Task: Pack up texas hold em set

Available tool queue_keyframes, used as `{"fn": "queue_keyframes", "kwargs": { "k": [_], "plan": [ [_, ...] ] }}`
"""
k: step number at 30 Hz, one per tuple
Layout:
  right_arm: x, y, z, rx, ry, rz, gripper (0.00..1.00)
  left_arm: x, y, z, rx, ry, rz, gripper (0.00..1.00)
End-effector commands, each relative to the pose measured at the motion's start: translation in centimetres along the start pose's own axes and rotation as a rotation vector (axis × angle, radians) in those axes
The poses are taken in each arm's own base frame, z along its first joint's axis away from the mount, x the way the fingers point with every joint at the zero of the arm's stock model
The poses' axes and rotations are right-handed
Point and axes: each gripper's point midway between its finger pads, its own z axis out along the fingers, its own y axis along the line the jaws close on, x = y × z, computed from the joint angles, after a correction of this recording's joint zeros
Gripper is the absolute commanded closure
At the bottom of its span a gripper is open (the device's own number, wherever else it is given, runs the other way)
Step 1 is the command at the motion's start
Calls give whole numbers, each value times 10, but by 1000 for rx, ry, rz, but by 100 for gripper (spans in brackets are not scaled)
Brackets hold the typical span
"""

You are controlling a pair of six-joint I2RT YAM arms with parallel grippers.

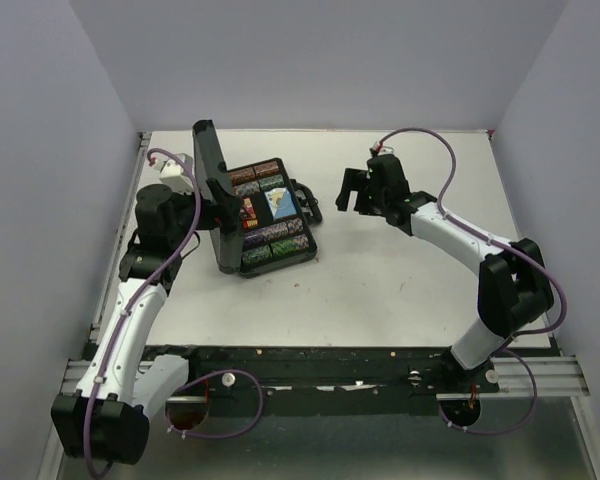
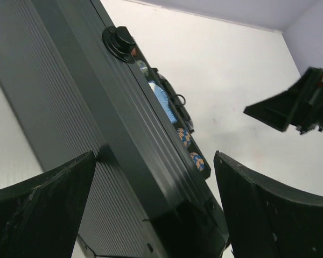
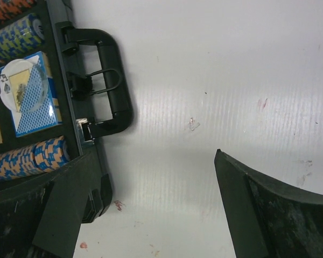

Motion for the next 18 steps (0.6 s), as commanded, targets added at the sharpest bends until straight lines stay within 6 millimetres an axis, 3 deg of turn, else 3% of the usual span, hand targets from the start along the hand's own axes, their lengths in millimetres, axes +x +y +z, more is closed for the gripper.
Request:
{"fn": "queue_keyframes", "kwargs": {
  "k": [1, 5, 8, 13, 18],
  "plan": [
    [-13, -2, 0, -60, -47, 88, 1, 12, -54, 12, 215, 72, 68, 1],
    [-7, -11, 8, -70, -33, 115, 2, 31, -93, 14, 380, 149, 120, 1],
    [-4, -18, 13, -90, -28, 135, 3, 34, -102, 12, 414, 160, 153, 1],
    [-8, -19, 25, -166, -40, 161, 7, 28, -88, 15, 316, 134, 173, 1],
    [3, 6, 28, -317, 16, 178, 11, 24, -71, 27, 202, 154, 170, 1]
  ]
}}
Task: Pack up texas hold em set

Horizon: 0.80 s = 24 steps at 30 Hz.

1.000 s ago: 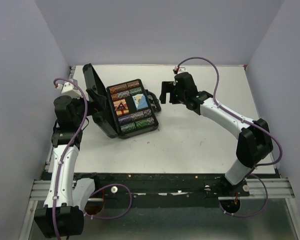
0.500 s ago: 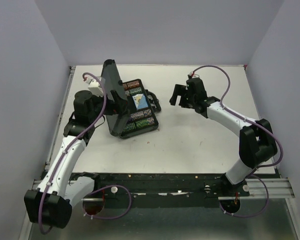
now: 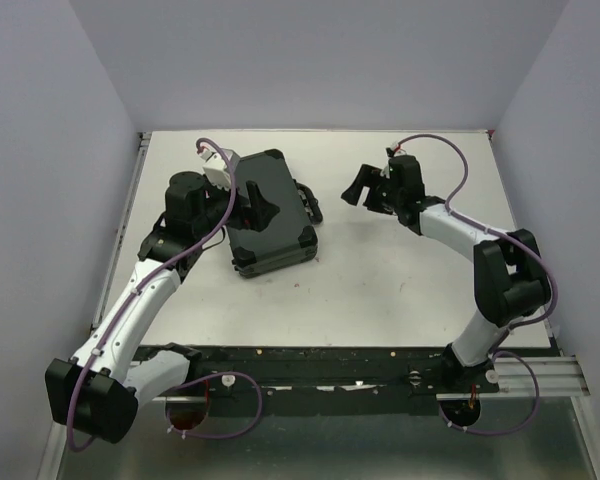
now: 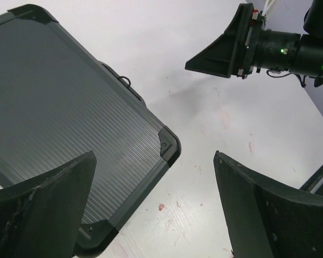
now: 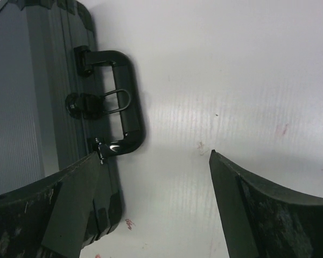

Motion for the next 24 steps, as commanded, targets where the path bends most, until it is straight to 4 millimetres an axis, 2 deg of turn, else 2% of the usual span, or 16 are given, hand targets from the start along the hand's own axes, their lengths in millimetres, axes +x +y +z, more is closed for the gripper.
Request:
{"fn": "queue_keyframes", "kwargs": {
  "k": [1, 5, 9, 14, 19, 24],
  "plan": [
    [20, 33, 5, -227, 68, 45, 10, -15, 17, 2, -112, -9, 22, 1],
    [46, 60, -7, -422, 107, 87, 10, -19, 25, 8, -152, 4, 13, 1],
    [85, 83, -15, -517, 178, 71, 7, -19, 28, 13, -161, 13, 11, 1],
    [124, 120, -27, -682, 239, -19, 6, -17, 32, 15, -173, 16, 9, 1],
    [161, 146, -31, -785, 331, -145, 7, -13, 38, 15, -195, 22, 19, 1],
    [194, 175, -46, -863, 396, -257, 8, -10, 41, 17, -205, 30, 23, 1]
  ]
}}
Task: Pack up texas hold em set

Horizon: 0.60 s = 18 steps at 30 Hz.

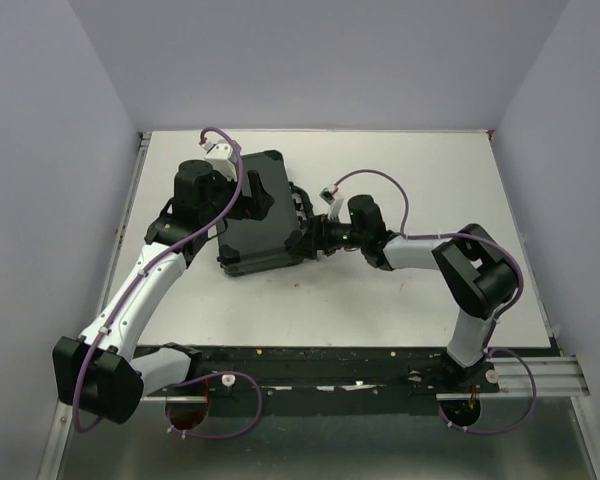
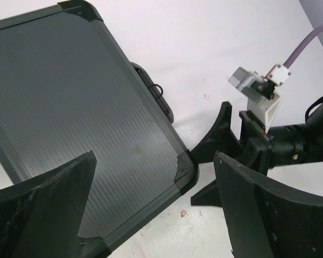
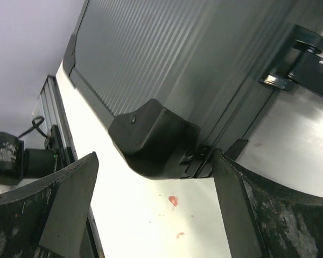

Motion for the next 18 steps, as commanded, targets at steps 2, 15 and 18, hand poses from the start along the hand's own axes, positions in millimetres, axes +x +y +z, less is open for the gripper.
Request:
{"fn": "queue_keyframes", "kwargs": {
  "k": [2, 15, 18],
  "plan": [
    [44, 57, 24, -178, 165, -125, 9, -1, 7, 3, -34, 0, 22, 1],
    [-46, -23, -30, 211, -125, 52, 14, 36, 33, 33, -127, 152, -14, 11],
    [-63, -45, -29, 233, -151, 107, 17, 50, 32, 46, -126, 224, -14, 23]
  ]
}}
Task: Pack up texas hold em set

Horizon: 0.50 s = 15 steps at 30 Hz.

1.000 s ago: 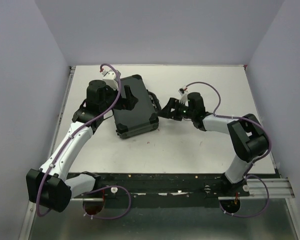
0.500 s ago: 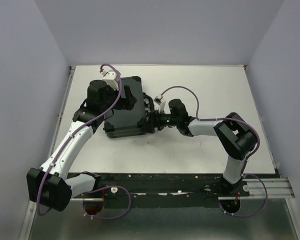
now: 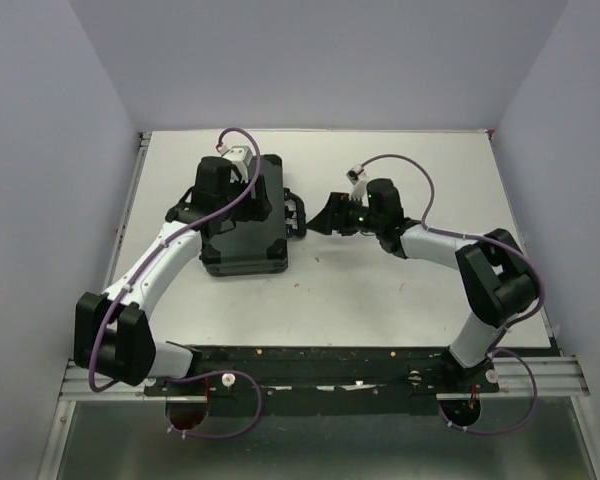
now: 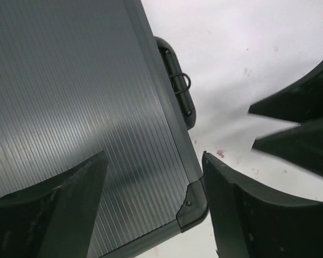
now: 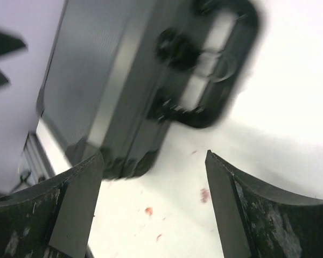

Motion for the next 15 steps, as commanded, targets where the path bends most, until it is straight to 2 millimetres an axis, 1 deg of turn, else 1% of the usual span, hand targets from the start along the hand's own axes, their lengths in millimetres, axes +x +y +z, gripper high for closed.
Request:
{"fn": "queue_keyframes", "kwargs": {
  "k": [1, 3, 5, 7, 8, 12, 13, 14, 15],
  "plan": [
    [-28, -36, 6, 72, -59, 113, 18, 13, 0, 20, -31, 98, 14, 27],
    [-32, -47, 15, 35, -49, 160, 20, 21, 1, 27, -45, 130, 20, 34],
    [-35, -54, 24, 6, -60, 195, 25, 23, 1, 32, -51, 140, 29, 38],
    [-37, -61, 32, 1, -62, 218, 26, 25, 1, 36, -51, 148, 29, 42],
    [-39, -64, 36, 3, -62, 225, 27, 27, 2, 38, -52, 156, 32, 46],
    [-32, -77, 53, 3, -43, 272, 29, 34, 6, 46, -66, 187, 32, 51],
    [-26, -83, 58, 6, -31, 287, 29, 35, 8, 47, -70, 192, 31, 54],
    [-26, -86, 61, 5, -28, 292, 29, 37, 9, 48, -77, 200, 31, 56],
    [-21, -89, 64, 6, -17, 303, 29, 39, 10, 49, -83, 209, 30, 57]
  ]
}}
